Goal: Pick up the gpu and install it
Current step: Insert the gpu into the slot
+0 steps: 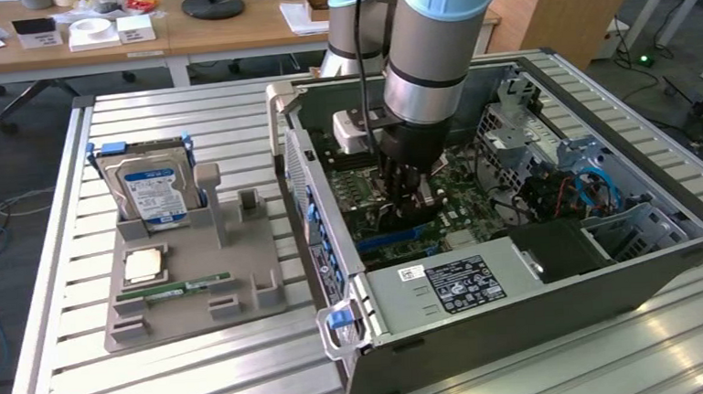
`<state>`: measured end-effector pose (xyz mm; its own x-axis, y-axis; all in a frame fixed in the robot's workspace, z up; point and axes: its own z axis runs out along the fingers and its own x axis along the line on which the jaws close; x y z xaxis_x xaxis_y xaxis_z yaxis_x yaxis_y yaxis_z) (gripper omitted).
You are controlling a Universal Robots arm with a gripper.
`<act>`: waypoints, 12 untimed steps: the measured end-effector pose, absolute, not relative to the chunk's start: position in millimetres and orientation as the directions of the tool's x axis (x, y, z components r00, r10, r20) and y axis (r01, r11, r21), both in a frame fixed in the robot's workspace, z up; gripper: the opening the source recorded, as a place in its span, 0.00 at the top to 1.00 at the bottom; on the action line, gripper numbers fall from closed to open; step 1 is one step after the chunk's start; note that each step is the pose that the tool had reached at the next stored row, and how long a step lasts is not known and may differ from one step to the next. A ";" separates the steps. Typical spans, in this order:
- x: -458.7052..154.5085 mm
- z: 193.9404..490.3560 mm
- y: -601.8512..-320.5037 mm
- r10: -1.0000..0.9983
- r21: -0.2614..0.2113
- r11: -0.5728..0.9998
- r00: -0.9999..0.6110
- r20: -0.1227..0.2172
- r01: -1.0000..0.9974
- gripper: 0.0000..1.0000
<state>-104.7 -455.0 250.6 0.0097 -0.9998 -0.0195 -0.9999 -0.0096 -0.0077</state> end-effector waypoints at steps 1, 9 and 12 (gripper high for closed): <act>-104.7 250.3 -455.0 -1.000 -0.008 -0.010 0.010 -0.020 -1.000 0.74; -104.7 248.7 -455.0 -1.000 -0.008 -0.013 0.013 -0.019 -1.000 0.74; -104.8 248.2 -455.0 -1.000 -0.008 -0.014 0.015 -0.019 -1.000 0.74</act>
